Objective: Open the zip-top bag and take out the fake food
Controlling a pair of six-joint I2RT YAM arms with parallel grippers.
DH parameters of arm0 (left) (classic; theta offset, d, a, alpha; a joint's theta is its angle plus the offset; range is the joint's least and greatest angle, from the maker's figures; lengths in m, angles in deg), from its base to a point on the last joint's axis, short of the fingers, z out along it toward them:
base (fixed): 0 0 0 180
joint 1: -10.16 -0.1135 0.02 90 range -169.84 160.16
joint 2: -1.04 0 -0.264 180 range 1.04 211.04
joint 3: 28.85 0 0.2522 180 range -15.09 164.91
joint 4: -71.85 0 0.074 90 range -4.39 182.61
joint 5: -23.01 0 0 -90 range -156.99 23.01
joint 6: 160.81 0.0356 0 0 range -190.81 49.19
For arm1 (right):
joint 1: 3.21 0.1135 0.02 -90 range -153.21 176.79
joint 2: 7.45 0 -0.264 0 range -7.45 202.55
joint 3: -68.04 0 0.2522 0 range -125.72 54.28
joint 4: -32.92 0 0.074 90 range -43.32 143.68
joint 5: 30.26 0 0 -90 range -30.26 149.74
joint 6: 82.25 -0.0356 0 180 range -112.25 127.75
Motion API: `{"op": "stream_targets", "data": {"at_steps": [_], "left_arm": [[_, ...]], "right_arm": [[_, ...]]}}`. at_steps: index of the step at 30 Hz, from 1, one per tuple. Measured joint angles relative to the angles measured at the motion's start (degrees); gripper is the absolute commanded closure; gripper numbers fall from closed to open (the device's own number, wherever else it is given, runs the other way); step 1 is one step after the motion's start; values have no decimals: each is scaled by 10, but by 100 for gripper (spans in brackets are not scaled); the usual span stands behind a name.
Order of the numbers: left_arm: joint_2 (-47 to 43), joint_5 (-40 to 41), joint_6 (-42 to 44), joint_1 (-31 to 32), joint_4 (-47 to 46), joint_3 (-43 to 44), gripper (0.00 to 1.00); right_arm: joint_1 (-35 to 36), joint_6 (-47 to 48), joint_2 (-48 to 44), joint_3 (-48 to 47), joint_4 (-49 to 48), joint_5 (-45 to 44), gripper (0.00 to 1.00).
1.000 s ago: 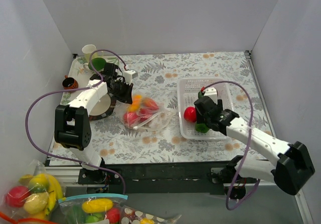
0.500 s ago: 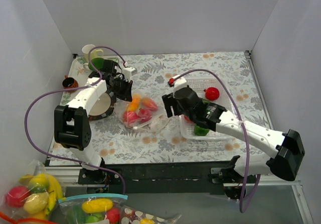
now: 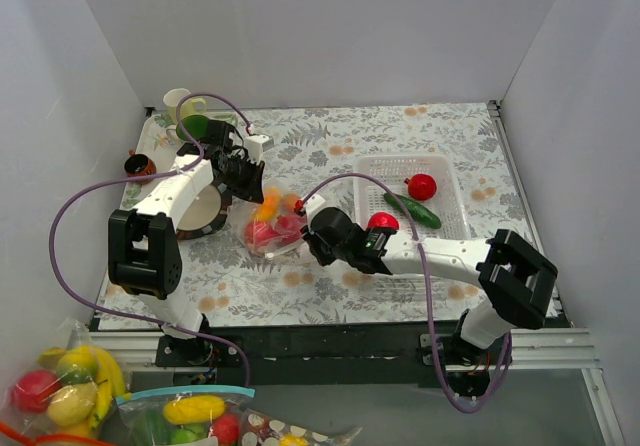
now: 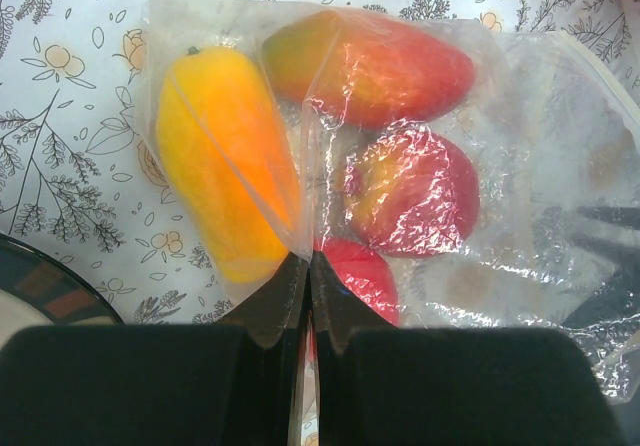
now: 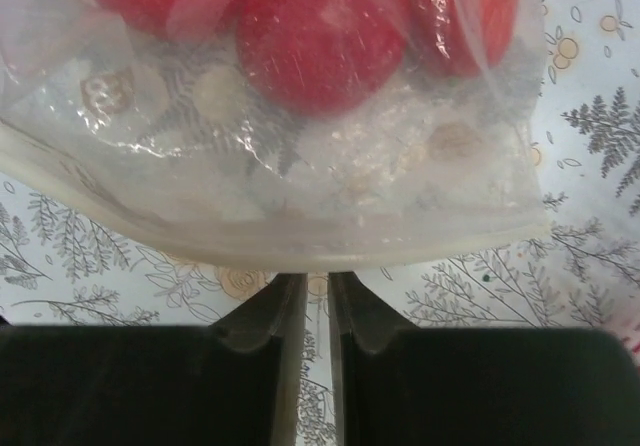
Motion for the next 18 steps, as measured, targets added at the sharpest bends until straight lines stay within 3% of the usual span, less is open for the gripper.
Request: {"op": "stream_targets", "data": {"at_steps": [1, 2, 5, 11, 18], "left_arm": [[0, 0, 0, 0, 0, 0, 100], [0, 0, 0, 0, 0, 0, 100], [0, 0, 2, 0, 0, 0, 100], [0, -4, 3, 0, 0, 0, 100], [0, -9, 11, 0, 1, 0, 100]], "right_arm": [[0, 1, 4, 0, -8, 4, 52], [0, 3, 10, 0, -21, 11, 40], [0, 9, 33, -2, -59, 17, 24], [0, 28, 111, -21, -134, -16, 10], [0, 53, 160, -31, -227, -75, 5]]}}
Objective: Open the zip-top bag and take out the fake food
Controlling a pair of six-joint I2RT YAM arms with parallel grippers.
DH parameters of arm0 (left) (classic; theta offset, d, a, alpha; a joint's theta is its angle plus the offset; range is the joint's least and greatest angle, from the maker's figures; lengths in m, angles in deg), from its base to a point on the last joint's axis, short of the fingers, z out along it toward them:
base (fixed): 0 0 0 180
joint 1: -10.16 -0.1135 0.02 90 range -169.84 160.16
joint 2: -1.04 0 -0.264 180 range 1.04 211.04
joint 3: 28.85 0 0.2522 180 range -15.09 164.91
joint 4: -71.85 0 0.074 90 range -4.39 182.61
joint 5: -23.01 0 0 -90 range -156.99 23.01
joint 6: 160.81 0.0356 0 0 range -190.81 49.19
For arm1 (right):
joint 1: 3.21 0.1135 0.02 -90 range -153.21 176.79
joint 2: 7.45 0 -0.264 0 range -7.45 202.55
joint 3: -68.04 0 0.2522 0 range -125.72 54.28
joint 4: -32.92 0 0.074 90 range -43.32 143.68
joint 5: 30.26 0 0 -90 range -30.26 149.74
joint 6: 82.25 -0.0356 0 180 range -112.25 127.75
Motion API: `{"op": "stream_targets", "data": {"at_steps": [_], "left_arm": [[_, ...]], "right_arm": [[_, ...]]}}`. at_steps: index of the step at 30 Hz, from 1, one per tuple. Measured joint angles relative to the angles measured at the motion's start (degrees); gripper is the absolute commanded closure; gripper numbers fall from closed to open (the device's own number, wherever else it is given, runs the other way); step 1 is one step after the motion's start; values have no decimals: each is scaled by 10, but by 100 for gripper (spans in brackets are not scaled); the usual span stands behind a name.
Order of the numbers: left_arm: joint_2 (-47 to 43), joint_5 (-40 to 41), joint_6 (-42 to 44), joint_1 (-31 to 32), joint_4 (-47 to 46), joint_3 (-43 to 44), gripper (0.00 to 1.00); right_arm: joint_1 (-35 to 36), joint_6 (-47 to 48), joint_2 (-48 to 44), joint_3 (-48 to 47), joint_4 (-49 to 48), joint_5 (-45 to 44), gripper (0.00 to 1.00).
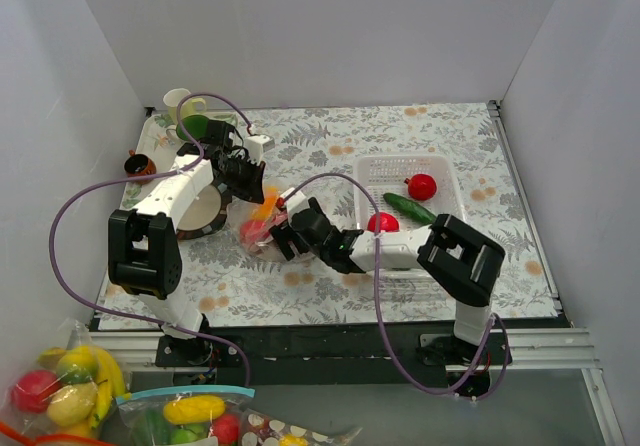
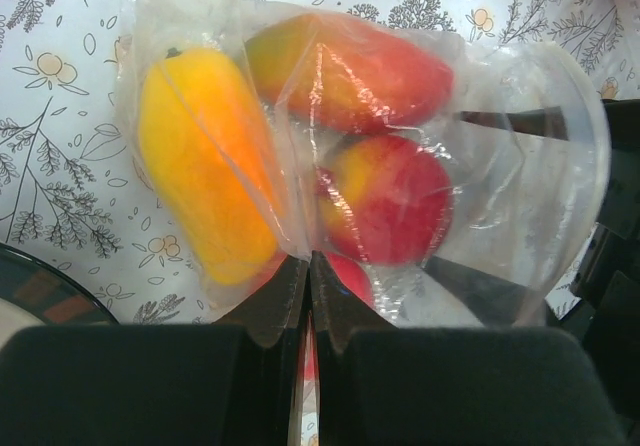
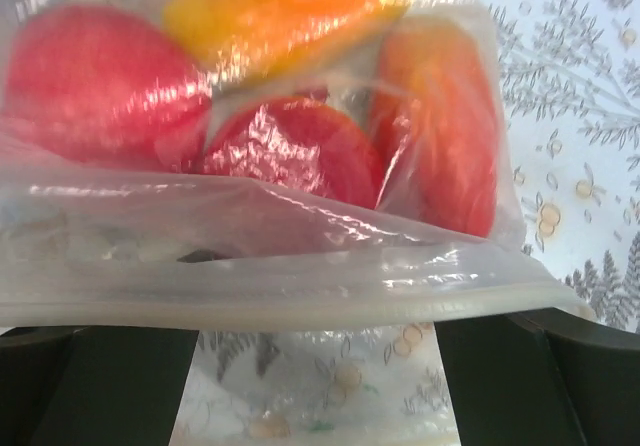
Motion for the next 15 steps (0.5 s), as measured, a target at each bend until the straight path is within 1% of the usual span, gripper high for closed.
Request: {"op": "stream_targets", "data": {"at_steps": [3, 6, 12, 15], "left_arm": [[0, -6, 2, 0, 1, 0, 100], [0, -10, 3, 0, 2, 0, 100], [0, -31, 2, 0, 3, -9, 100], [0, -41, 2, 2, 3, -20, 100]], "right_arm": [[0, 7, 23, -28, -23, -17, 4], [0, 12, 42, -50, -45, -16, 4], [0, 13, 79, -86, -59, 9, 6], [0, 9, 88, -87, -61, 24, 9]]}}
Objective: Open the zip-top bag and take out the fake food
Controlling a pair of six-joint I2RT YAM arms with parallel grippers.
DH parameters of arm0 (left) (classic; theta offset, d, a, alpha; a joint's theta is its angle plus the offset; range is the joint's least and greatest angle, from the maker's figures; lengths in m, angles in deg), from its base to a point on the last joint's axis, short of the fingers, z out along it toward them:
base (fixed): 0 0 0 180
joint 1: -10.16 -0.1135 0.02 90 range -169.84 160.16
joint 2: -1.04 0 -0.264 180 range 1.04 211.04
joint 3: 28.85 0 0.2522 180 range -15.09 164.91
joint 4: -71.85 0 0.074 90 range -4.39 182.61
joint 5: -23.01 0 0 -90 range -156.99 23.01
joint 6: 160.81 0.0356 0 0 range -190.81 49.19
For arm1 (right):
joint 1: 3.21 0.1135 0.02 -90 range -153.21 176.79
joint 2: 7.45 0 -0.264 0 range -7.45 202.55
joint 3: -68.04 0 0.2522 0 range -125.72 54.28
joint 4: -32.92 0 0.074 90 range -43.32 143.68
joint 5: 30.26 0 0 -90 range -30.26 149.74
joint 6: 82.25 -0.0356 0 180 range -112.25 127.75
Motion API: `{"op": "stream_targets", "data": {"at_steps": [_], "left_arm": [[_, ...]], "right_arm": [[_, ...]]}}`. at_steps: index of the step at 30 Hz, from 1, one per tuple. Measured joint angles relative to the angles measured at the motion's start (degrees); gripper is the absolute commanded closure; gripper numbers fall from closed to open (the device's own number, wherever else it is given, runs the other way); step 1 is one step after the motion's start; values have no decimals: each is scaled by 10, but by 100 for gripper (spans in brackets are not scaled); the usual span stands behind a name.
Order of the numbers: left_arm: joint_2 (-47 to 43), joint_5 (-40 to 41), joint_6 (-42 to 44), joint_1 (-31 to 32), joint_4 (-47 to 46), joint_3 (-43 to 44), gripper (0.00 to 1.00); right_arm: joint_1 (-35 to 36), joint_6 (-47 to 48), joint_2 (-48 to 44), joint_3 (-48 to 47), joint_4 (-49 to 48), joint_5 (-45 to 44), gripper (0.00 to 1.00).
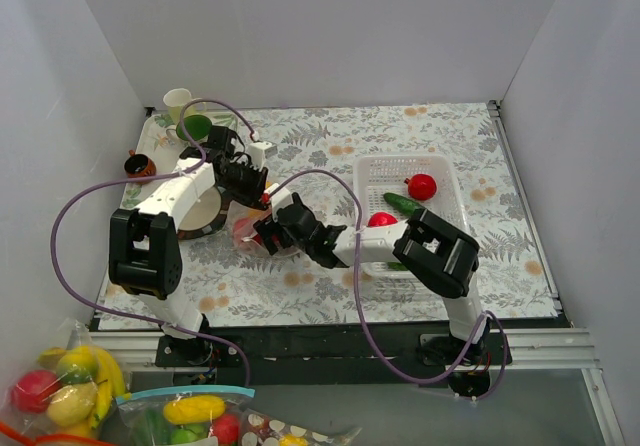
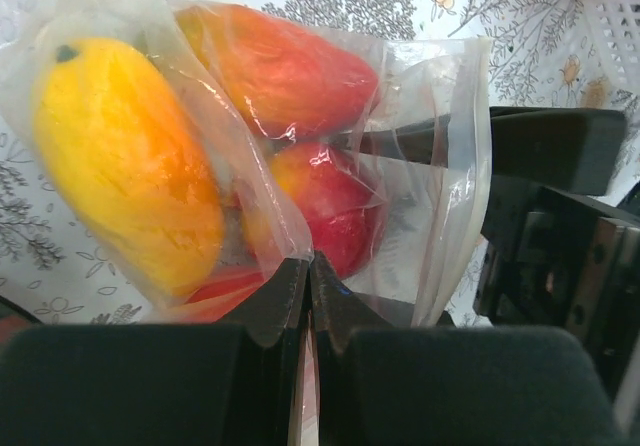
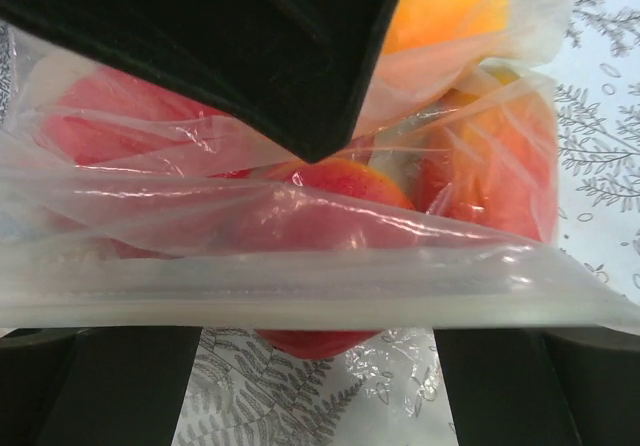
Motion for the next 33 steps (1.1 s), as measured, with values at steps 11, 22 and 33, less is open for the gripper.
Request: {"op": "stream_targets", "data": {"at_steps": [11, 22, 33], "left_arm": [[0, -3, 1, 5, -3, -18, 100], [0, 22, 3, -2, -3, -12, 100], [0, -4, -7, -3, 15, 5, 100]], "right_arm": [[0, -21, -25, 52, -14, 25, 54], [0, -32, -376, 204, 70, -8, 50], [-240, -69, -480, 238, 236, -86, 7]]}}
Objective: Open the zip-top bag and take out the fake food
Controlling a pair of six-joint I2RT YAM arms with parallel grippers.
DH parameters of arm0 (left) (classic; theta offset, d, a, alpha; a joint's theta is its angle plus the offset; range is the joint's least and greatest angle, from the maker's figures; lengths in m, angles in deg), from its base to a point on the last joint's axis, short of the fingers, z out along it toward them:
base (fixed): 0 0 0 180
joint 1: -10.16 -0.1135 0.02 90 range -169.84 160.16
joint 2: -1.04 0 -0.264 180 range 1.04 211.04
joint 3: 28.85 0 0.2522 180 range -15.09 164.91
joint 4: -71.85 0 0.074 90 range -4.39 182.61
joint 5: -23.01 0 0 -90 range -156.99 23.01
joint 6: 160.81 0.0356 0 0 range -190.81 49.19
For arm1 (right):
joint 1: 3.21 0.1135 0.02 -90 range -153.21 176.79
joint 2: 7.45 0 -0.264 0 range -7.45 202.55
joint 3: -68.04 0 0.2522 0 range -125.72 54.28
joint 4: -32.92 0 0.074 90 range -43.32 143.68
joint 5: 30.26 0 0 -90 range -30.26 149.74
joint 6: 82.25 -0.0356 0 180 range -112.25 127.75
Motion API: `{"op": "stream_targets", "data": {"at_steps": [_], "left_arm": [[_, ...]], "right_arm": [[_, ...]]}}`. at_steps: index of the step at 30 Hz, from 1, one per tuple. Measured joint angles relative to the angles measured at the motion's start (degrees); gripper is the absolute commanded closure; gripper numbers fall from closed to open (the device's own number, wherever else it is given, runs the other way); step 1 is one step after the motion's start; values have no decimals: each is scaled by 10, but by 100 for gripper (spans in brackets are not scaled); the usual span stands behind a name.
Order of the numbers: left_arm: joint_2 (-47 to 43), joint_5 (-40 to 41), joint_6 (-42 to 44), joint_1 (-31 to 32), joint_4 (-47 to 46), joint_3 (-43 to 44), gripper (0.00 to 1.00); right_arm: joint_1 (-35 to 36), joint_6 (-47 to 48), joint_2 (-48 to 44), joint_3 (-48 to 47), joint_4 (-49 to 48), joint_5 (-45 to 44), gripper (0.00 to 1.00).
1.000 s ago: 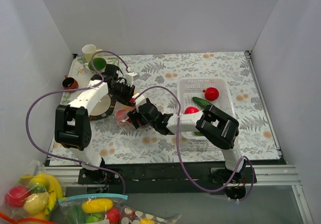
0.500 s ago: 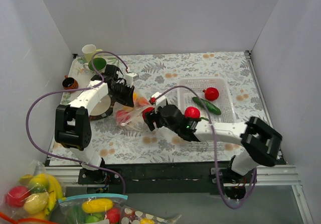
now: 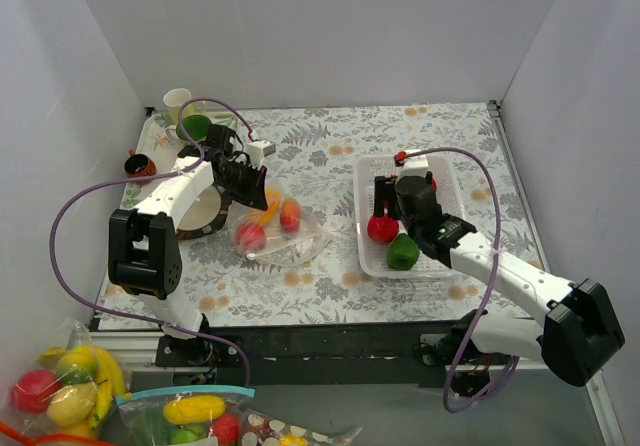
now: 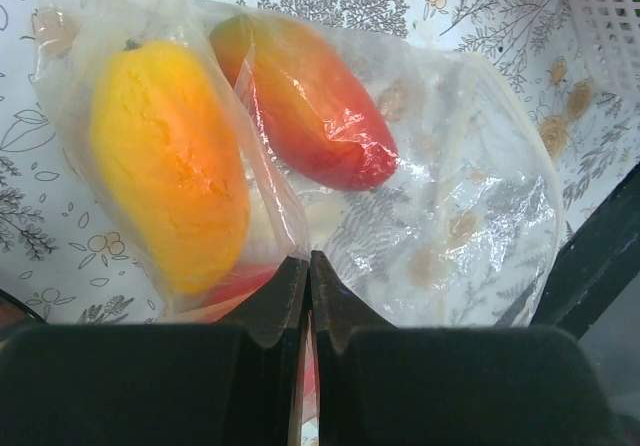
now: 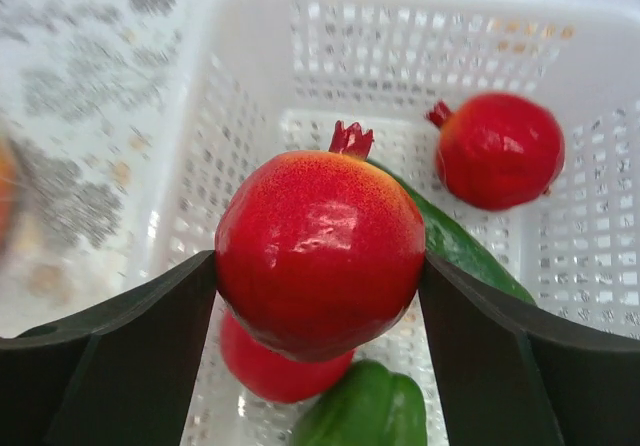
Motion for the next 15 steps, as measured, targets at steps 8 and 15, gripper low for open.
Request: {"op": "stream_targets", "data": {"at_steps": [8, 15], "left_arm": [[0, -18, -6, 1, 13, 10, 100], [12, -17, -8, 2, 5, 12, 100]], "right_arm": [[23, 10, 29, -28, 89, -8, 2], [212, 47, 16, -40, 21, -16, 15]]}}
